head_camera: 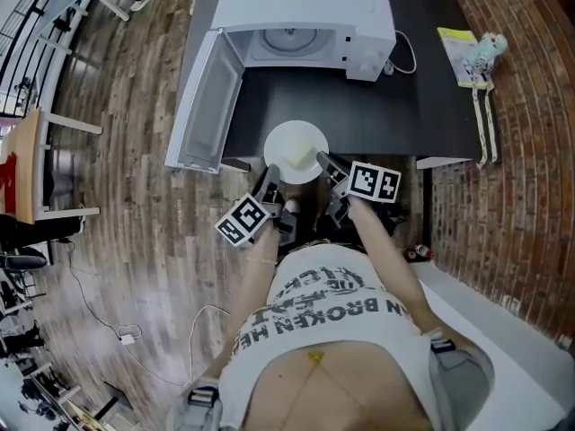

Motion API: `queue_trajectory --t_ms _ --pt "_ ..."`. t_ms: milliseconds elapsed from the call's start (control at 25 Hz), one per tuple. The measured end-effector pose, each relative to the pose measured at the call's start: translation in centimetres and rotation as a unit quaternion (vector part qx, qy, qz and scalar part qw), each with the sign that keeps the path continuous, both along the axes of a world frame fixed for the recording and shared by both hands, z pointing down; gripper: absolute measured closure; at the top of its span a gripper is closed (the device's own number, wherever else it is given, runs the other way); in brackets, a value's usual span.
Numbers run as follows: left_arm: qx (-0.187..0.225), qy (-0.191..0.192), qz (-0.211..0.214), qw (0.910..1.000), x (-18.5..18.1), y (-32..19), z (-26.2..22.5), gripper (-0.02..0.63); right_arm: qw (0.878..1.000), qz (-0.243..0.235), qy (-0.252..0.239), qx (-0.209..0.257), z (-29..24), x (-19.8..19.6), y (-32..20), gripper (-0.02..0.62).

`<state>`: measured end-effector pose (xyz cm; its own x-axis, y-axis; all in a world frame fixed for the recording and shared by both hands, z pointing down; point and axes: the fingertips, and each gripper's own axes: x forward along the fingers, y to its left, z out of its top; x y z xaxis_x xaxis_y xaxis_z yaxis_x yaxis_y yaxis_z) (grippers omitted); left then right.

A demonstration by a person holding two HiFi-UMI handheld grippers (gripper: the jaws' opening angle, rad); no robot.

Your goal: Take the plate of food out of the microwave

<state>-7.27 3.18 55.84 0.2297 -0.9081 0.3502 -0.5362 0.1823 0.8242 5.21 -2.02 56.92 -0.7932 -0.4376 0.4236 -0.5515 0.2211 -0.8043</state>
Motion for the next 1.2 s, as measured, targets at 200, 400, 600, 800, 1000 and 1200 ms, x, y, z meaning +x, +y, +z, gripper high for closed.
queue_trajectory --t_ms 200,400,600,800,1000,1200 --pt "0.000 -0.004 0.003 1.0000 0.10 -0.11 0.14 0.569 1.000 0.001 0.001 0.000 0.10 0.08 -0.09 0.540" --pt "-0.002 0.000 0.003 1.0000 0.04 -0.17 0.28 0.569 1.000 -0.001 0.002 0.000 0.17 0.03 -0.17 0.541" --pt "-0.005 0.001 0.002 1.0000 0.06 -0.18 0.38 0.569 1.000 -0.002 0.002 -0.002 0.25 0.02 -0.21 0.541" --pt "-0.006 0.000 0.001 1.0000 0.03 -0.09 0.32 0.569 1.000 -0.003 0.002 -0.003 0.21 -0.02 -0.12 0.541" --pt "-0.009 0.001 0.001 1.0000 0.13 0.00 0.45 0.569 1.000 -0.005 0.002 -0.006 0.36 0.03 -0.07 0.541" --pt "-0.009 0.002 -0.001 1.0000 0.17 0.03 0.70 0.569 1.000 -0.005 0.002 -0.006 0.52 0.11 -0.09 0.541"
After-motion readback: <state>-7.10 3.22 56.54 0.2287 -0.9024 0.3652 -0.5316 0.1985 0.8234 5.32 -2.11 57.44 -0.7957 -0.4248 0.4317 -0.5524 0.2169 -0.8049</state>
